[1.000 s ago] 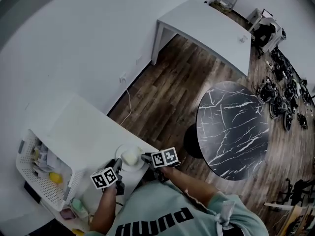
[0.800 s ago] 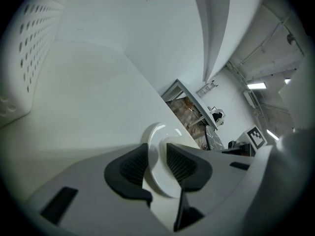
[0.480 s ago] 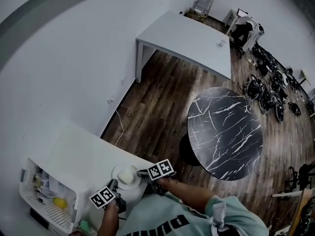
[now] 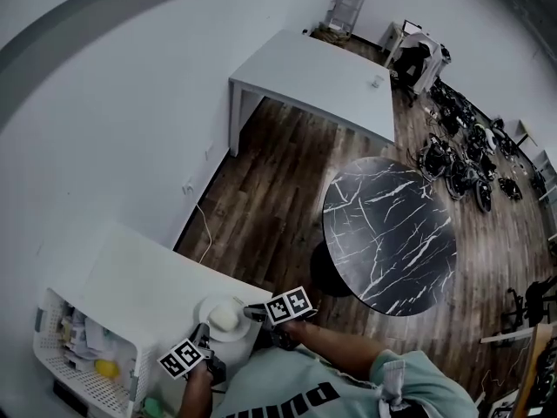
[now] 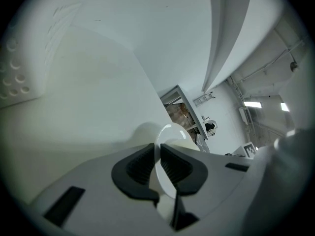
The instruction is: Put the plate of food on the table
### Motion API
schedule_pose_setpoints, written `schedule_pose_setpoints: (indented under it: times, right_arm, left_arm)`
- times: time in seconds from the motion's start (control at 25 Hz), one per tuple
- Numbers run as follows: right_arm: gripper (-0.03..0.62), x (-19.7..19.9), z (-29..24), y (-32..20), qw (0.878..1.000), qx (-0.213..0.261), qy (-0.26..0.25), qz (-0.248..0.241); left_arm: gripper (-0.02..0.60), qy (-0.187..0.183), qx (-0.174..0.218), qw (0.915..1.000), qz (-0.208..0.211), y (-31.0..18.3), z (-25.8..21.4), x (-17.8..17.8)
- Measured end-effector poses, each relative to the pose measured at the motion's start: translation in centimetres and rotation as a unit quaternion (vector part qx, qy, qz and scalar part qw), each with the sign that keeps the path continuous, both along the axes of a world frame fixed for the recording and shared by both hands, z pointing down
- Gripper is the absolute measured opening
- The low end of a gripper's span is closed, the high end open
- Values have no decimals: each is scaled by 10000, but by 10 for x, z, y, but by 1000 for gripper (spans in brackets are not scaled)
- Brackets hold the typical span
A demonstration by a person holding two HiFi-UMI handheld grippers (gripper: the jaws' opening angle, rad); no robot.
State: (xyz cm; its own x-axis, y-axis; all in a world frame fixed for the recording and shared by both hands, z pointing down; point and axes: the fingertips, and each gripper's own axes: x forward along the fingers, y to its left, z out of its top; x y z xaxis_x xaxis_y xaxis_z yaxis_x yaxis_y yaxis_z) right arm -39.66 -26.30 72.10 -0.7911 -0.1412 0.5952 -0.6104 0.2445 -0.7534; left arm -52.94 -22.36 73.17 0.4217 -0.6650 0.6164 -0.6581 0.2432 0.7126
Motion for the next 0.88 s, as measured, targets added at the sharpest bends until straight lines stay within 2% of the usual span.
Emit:
schedule_pose_setpoints:
  times: [0.4, 0.88]
  right_arm:
    - [40, 26, -23, 17, 9981, 318, -52, 530]
    - [40, 59, -38, 48, 9903, 502, -118, 1292]
  left_arm:
    - [44, 121, 296, 9989, 348, 4, -19, 22]
    - [41, 146, 575, 9930, 1025, 13, -38, 52]
